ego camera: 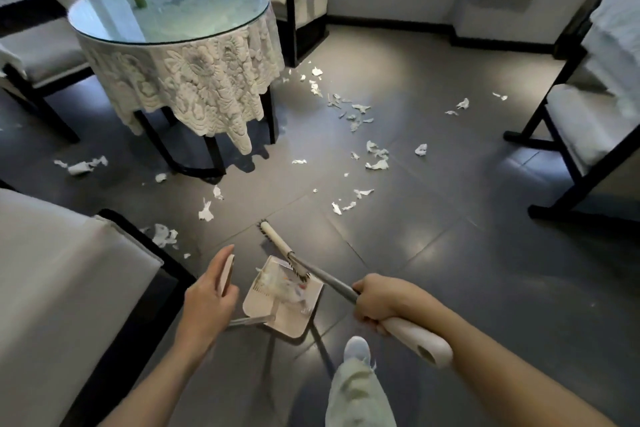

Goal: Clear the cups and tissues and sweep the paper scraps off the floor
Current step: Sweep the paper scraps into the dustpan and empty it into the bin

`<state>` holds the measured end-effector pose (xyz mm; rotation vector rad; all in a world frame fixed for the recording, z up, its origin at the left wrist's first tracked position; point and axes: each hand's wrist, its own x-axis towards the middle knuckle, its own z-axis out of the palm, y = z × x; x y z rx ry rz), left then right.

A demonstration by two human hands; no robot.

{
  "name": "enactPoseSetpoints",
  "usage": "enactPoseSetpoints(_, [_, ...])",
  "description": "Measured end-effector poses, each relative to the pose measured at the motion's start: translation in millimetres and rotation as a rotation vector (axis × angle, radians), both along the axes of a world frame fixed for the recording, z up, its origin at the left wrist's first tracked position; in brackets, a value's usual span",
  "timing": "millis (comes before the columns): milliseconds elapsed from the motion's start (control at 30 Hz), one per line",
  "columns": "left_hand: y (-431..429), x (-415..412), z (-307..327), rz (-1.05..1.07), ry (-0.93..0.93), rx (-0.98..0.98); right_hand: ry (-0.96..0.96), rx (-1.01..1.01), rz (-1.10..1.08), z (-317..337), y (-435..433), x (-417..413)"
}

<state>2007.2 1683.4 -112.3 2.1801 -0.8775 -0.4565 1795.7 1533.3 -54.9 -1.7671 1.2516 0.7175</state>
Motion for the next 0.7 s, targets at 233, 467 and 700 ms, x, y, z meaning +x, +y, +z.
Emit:
enactPoseSetpoints(233, [-161.9, 35.0, -3.3, -0.023, -0.033, 0.028, -0.036, -0.056, -0.086, -8.5, -170.8, 20.4])
enactPoseSetpoints(467, [-293.6, 66.8, -10.6, -0.077, -0.065, 0.059, 0.031, -0.164, -0.096, -29.9, -315.1, 44.2])
enactPoseSetpoints(700, [-410.1, 112.7, -23.6, -0.198, -0.024, 0.110, 0.215, -0.194, -0.028, -67.6, -431.4, 84.9])
